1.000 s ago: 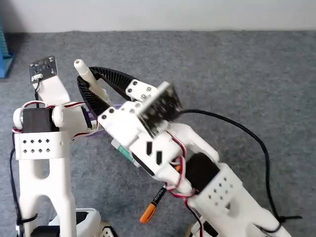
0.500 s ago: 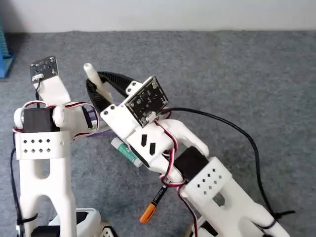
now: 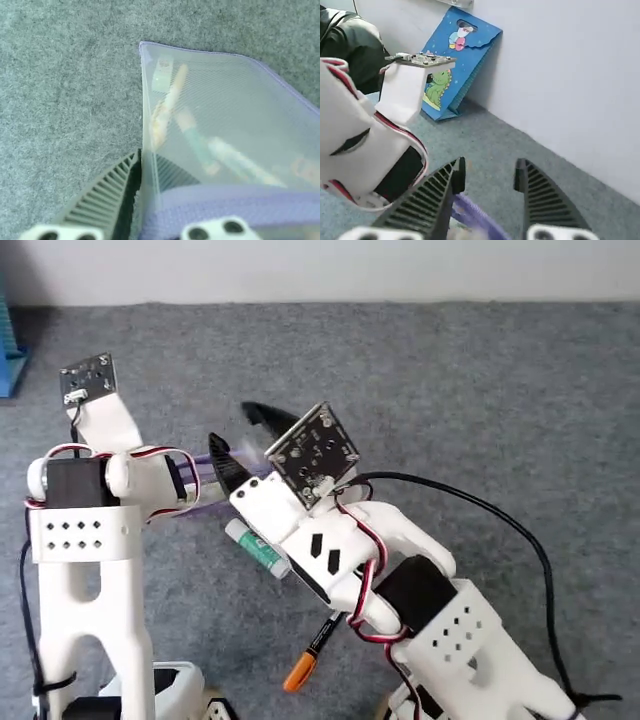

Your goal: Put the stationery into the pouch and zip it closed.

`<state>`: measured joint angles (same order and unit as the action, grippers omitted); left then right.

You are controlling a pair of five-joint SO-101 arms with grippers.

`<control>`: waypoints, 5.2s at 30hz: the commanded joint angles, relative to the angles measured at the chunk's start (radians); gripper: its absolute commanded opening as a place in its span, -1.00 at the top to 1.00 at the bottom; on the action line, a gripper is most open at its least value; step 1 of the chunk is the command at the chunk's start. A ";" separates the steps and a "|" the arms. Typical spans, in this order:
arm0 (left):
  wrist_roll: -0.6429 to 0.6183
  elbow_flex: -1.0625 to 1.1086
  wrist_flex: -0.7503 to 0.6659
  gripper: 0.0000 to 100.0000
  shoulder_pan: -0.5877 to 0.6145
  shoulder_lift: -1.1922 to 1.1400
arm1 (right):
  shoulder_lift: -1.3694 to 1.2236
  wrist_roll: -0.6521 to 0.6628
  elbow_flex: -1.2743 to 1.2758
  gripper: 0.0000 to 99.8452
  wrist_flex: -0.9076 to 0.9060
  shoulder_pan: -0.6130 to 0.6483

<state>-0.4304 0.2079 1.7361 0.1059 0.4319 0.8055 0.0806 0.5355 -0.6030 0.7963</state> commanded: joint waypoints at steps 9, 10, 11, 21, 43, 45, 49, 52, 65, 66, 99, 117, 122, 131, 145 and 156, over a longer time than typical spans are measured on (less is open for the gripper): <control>-0.009 -0.008 0.017 0.97 0.000 -0.026 | 0.074 -0.301 -0.218 0.69 -0.490 -0.171; -0.009 -0.008 0.017 0.97 0.000 -0.025 | 0.071 -0.336 -0.227 0.70 -0.558 -0.196; -0.009 -0.008 0.017 0.97 0.000 -0.025 | 0.073 -0.368 -0.230 0.70 -0.621 -0.217; -0.009 -0.008 0.017 0.97 0.000 -0.025 | 0.065 -0.520 -0.175 0.70 -1.076 -0.245; -0.009 -0.008 0.017 0.97 0.195 -0.023 | 0.065 -0.626 0.365 0.70 -0.788 -0.039; -0.009 -0.008 0.017 0.97 0.196 -0.023 | 0.065 -0.624 0.399 0.70 -0.736 -0.039; -0.009 -0.008 0.017 0.97 0.196 -0.023 | 0.064 -0.624 0.459 0.70 -0.664 -0.044; -0.009 -0.008 0.017 0.97 0.196 -0.023 | 0.038 -0.624 0.476 0.70 -0.644 -0.045; -0.009 -0.008 0.017 0.97 0.190 -0.023 | -0.394 -0.629 0.304 0.70 -0.572 -0.232; -0.009 -0.008 0.017 0.97 0.190 -0.023 | -0.424 -0.629 0.292 0.70 -0.558 -0.242; -0.009 -0.007 0.018 0.97 0.189 -0.023 | -0.188 -0.546 0.233 0.98 -0.702 -0.265; -0.054 -0.012 0.015 0.97 0.032 -0.032 | 0.200 -0.252 -0.344 0.98 -0.453 -0.038; -0.055 -0.008 0.015 0.97 0.032 -0.032 | -0.041 -0.229 -0.614 0.98 -0.320 0.028; -0.055 -0.008 0.015 0.97 0.032 -0.032 | -0.282 0.006 -0.689 0.98 -0.203 0.068; -0.055 -0.008 0.015 0.97 0.032 -0.032 | -0.143 0.137 -0.201 0.98 0.062 0.012; -0.055 -0.008 0.015 0.97 0.032 -0.032 | 0.008 0.063 -0.233 0.59 -0.171 0.010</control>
<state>-0.4687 0.2002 1.7361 0.1412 0.4304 0.7687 0.1864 0.3821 -0.6966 0.8055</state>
